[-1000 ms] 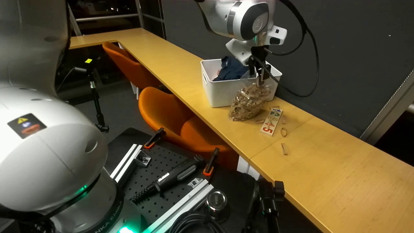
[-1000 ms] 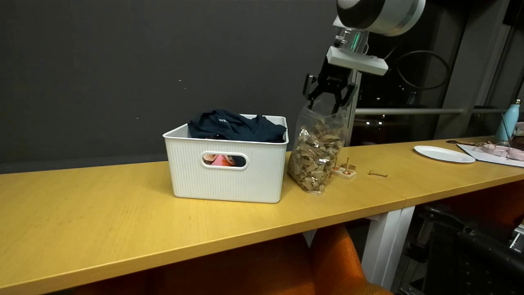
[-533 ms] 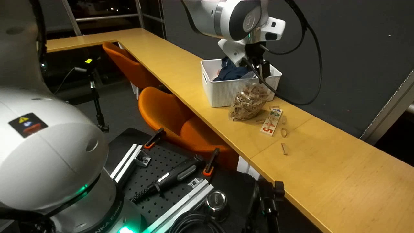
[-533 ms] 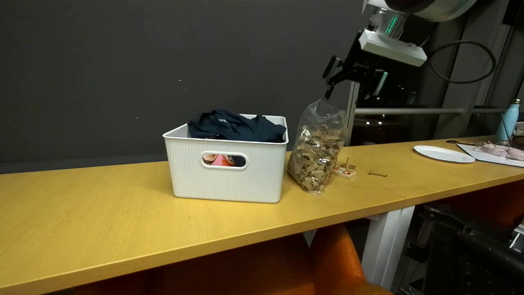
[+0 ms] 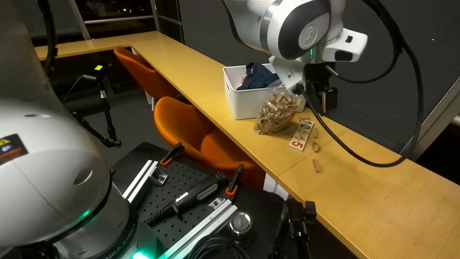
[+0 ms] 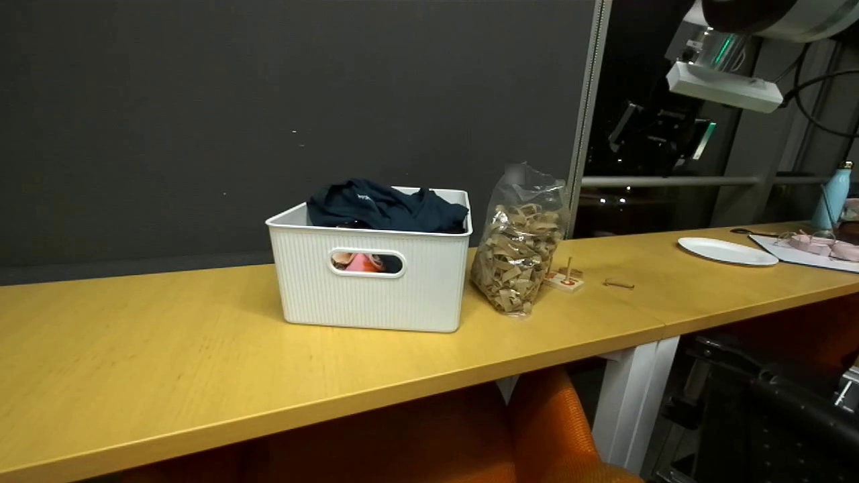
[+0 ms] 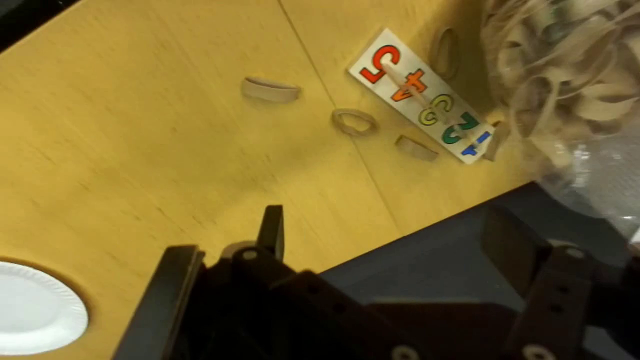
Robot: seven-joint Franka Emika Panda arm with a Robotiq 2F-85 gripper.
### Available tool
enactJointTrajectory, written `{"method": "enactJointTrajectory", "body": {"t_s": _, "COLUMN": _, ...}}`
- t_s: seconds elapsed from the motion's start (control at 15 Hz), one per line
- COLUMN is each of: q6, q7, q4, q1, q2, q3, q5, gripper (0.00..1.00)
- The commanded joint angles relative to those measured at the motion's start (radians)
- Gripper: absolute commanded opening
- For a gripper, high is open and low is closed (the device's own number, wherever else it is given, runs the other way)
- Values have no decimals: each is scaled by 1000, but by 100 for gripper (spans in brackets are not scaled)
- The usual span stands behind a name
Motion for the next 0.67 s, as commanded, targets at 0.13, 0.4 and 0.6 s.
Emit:
{"method": "enactJointTrajectory", "body": {"t_s": 0.13, "q6": -43, "q7": -59, "q4": 109, "q1": -60, "q2": 189, "q3": -1, "q5": 37, "gripper": 100}}
{"method": "enactJointTrajectory", "body": {"t_s": 0.4, "q6": -11, "q7": -136, "q4": 171, "q1": -72, "q2": 308, "q3": 55, "q5": 148, "gripper": 100}}
{"method": "enactJointTrajectory", "body": {"t_s": 0.6, "q6": 42, "q7": -210, "q4": 224, "q1": -92, "q2": 394, "q3": 118, "q5": 226, "gripper": 100}}
